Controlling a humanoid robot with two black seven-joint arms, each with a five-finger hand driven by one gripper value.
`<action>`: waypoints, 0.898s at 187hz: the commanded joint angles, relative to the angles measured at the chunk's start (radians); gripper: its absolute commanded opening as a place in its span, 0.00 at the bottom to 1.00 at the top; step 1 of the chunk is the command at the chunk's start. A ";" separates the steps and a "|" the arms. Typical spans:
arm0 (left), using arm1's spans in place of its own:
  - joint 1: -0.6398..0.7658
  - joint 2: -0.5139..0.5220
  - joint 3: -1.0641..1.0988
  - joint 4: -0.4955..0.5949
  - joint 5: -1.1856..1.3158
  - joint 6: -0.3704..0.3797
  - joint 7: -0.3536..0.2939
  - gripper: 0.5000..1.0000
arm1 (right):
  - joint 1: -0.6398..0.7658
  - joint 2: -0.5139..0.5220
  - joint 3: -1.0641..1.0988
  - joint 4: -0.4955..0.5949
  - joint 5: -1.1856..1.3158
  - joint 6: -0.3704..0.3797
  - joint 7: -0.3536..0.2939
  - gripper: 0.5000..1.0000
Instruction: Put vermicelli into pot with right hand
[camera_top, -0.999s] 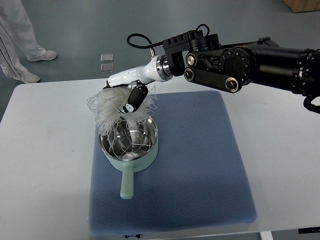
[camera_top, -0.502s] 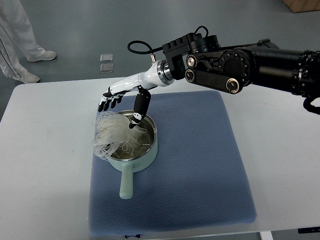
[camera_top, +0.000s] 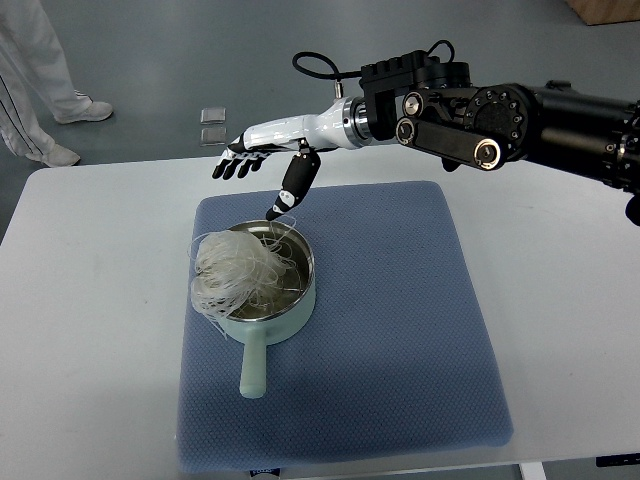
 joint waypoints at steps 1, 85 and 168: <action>0.000 0.000 0.001 0.002 0.000 0.000 0.000 1.00 | -0.068 -0.031 0.062 -0.025 0.074 -0.082 -0.024 0.68; 0.000 0.000 -0.001 0.003 0.000 0.000 0.000 1.00 | -0.503 -0.056 0.669 -0.150 0.232 -0.394 -0.101 0.68; 0.000 0.000 0.001 -0.003 0.000 0.000 0.000 1.00 | -0.710 -0.039 1.030 -0.149 0.258 -0.450 -0.099 0.85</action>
